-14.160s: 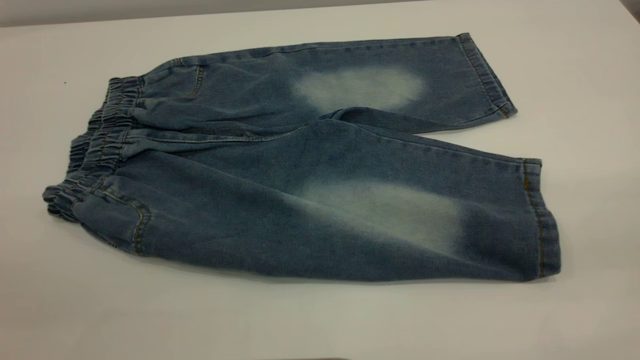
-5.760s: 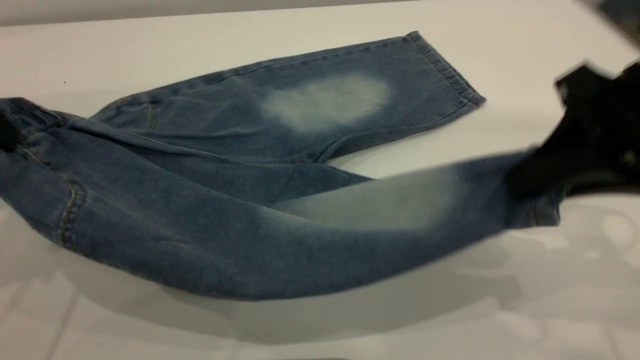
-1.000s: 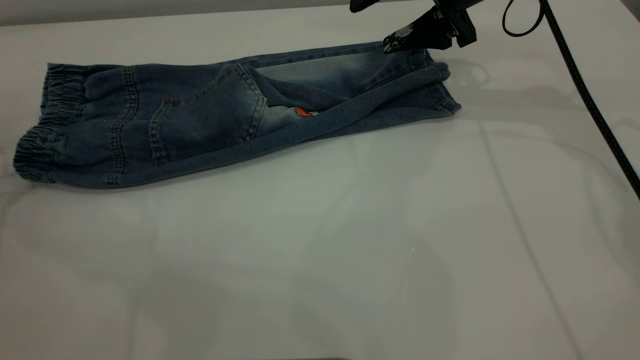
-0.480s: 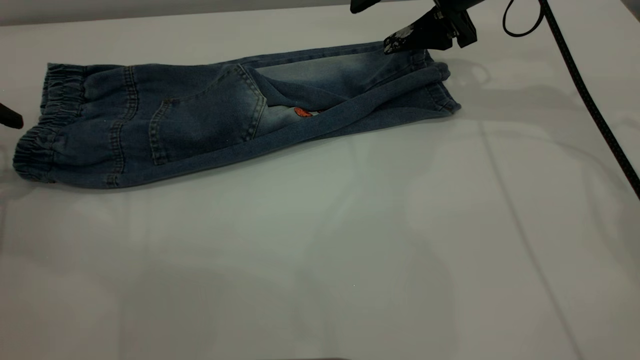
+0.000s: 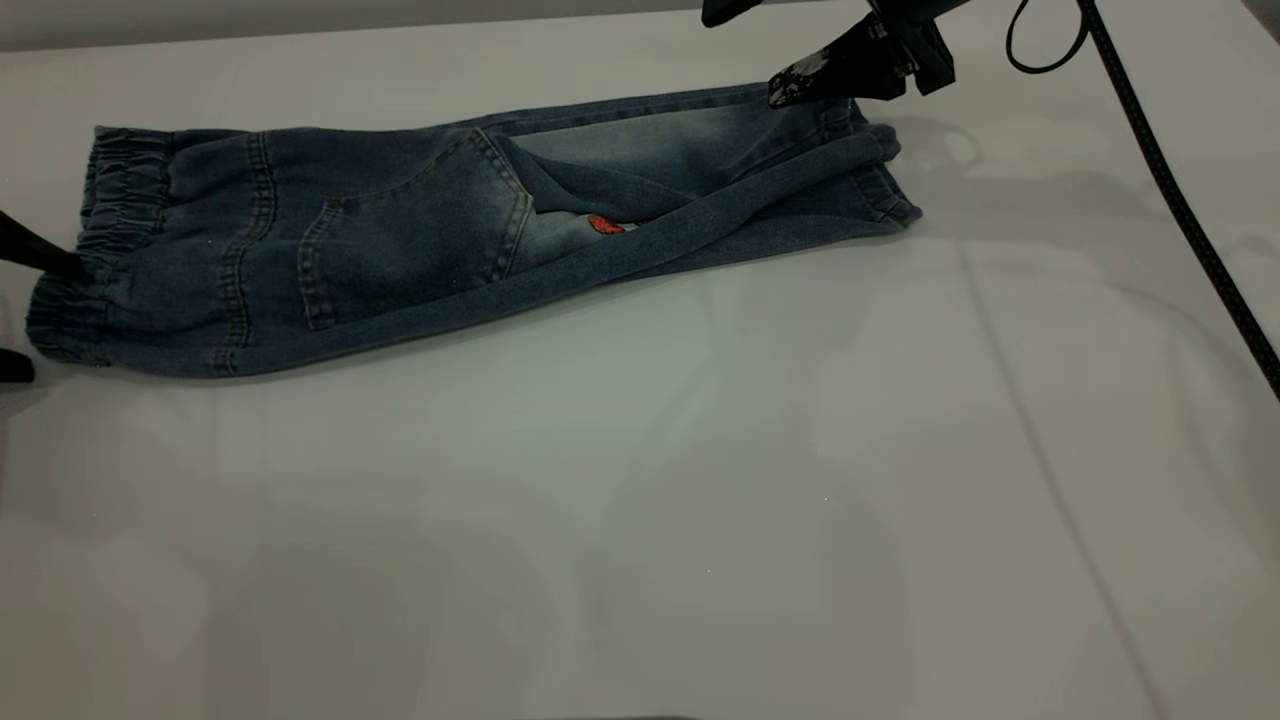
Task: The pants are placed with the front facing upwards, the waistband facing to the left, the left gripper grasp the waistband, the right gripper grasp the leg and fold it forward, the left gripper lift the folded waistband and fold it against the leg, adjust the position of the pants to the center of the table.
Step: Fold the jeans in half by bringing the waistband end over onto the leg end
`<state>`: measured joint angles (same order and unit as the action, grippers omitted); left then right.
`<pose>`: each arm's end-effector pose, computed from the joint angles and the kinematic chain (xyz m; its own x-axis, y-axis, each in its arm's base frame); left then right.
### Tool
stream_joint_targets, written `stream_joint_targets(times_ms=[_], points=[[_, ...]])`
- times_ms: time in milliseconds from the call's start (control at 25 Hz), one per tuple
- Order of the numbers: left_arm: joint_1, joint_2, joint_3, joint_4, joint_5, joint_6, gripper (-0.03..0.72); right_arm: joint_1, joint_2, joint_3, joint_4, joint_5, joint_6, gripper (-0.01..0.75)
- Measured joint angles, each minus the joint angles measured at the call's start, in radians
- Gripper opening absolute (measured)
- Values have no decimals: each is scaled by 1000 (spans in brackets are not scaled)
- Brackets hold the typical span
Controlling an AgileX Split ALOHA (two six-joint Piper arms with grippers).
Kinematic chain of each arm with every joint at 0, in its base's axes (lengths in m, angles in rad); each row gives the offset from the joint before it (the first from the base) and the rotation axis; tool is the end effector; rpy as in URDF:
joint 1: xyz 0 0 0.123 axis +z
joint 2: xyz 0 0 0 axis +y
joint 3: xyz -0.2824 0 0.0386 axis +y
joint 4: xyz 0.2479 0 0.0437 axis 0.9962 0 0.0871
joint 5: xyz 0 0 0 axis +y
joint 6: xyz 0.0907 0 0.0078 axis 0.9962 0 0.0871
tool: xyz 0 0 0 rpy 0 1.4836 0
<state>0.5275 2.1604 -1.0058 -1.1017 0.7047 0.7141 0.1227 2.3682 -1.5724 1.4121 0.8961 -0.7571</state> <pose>0.3197 0.1253 0.0536 -0.7338 -0.6791 0.0214 -0.5586 0.5850 -0.5880 0.4574 0.1272 0.1006 -0.9537 0.2247 -0.2000 -0.0503 0.5364 0.8425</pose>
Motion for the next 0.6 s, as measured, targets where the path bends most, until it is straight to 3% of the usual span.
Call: stream_joint_targets(times_ms=[440,600], points=[[0,68,-8,-157,10,114,565,0,0,0,-1,-1,0,510],[0,69,-8,-159,-1,124,519,1,0,0,-1,-1,0,510]])
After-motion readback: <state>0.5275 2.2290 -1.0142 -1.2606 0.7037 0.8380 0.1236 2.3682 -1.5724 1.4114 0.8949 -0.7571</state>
